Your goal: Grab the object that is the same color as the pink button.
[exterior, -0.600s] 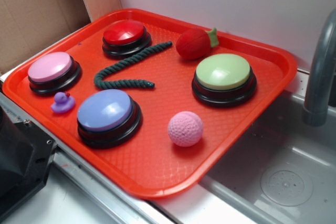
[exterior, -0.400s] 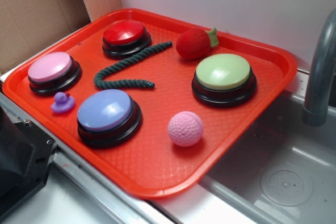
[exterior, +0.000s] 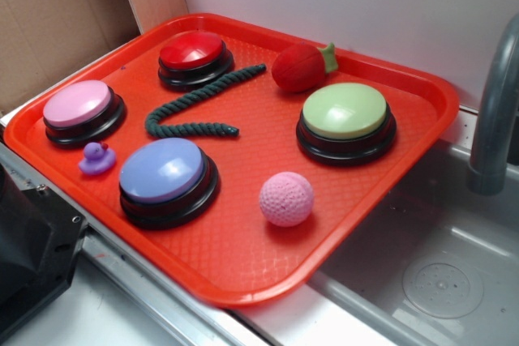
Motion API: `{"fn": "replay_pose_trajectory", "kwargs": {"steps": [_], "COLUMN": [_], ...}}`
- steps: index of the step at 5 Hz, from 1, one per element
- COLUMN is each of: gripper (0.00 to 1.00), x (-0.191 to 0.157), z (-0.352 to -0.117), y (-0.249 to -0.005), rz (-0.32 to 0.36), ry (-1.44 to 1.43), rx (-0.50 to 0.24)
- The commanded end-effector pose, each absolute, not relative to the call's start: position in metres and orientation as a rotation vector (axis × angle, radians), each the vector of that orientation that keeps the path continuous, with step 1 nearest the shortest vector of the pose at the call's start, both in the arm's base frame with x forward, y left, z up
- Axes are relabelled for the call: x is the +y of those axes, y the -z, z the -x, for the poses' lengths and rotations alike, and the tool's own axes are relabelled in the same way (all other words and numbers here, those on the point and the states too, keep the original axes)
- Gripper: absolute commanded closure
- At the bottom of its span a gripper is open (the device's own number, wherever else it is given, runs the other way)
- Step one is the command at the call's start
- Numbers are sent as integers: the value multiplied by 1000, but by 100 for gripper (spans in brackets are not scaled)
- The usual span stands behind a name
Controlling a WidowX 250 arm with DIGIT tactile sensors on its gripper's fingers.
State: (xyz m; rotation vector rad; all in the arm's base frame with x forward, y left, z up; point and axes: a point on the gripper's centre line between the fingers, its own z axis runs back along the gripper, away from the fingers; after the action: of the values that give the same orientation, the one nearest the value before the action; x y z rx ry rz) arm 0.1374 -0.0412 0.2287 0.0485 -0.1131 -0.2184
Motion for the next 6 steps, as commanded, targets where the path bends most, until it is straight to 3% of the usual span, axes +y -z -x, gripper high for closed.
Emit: {"fn": "replay_pose_trajectory", "kwargs": {"steps": [1,2,4,6], "gripper": [0,0,0,0], "x": [-124,-150,-183,-181], "z": [-179,-183,-180,-177], "y": [-188,-144,-78,-46], "rz": [-107,-144,-111,-125], "ry": [761,997,1129,1137], "rx": [-134,-98,-19,32]}}
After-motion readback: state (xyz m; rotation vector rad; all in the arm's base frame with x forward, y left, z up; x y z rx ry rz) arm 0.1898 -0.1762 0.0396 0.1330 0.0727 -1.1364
